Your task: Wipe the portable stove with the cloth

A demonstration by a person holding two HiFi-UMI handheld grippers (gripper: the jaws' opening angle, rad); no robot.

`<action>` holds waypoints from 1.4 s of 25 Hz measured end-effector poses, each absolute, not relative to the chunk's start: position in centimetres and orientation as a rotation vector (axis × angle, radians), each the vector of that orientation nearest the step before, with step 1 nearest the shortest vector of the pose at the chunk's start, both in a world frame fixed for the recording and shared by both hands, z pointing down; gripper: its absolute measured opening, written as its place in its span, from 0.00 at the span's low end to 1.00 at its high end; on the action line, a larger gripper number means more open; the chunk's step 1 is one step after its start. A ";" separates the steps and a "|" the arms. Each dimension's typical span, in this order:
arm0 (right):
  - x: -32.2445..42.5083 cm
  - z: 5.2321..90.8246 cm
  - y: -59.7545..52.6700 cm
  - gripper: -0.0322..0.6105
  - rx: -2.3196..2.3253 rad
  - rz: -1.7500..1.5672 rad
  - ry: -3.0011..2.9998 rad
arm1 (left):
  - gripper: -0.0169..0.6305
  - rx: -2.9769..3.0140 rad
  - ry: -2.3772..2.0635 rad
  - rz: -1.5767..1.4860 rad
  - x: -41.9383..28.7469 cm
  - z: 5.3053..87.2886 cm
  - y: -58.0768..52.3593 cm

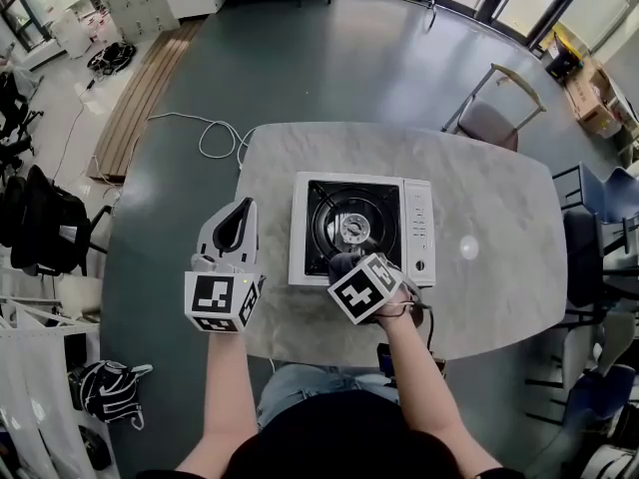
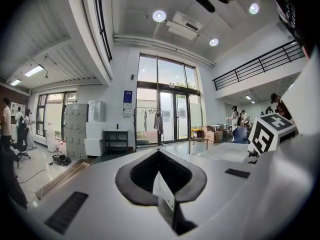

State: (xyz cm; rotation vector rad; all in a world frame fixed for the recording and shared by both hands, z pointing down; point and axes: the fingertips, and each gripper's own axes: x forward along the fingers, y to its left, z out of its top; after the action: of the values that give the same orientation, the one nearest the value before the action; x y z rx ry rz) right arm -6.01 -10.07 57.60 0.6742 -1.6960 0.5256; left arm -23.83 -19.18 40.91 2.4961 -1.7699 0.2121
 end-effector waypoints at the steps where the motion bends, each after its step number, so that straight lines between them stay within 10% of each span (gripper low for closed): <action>1: -5.6 57.6 -10.0 0.24 0.679 0.519 -1.688 | 0.04 2.502 -1.763 0.213 -23.5 40.9 -19.2; 35: 11.3 51.4 -13.3 0.24 1.104 0.715 -1.811 | 0.04 2.591 -1.743 0.255 -18.7 38.9 -19.7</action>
State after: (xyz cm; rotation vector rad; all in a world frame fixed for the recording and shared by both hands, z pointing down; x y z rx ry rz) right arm 11.31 -13.26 51.36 1.1040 -1.8110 0.7152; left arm -18.70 -19.66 38.85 2.5909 -1.7433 0.2552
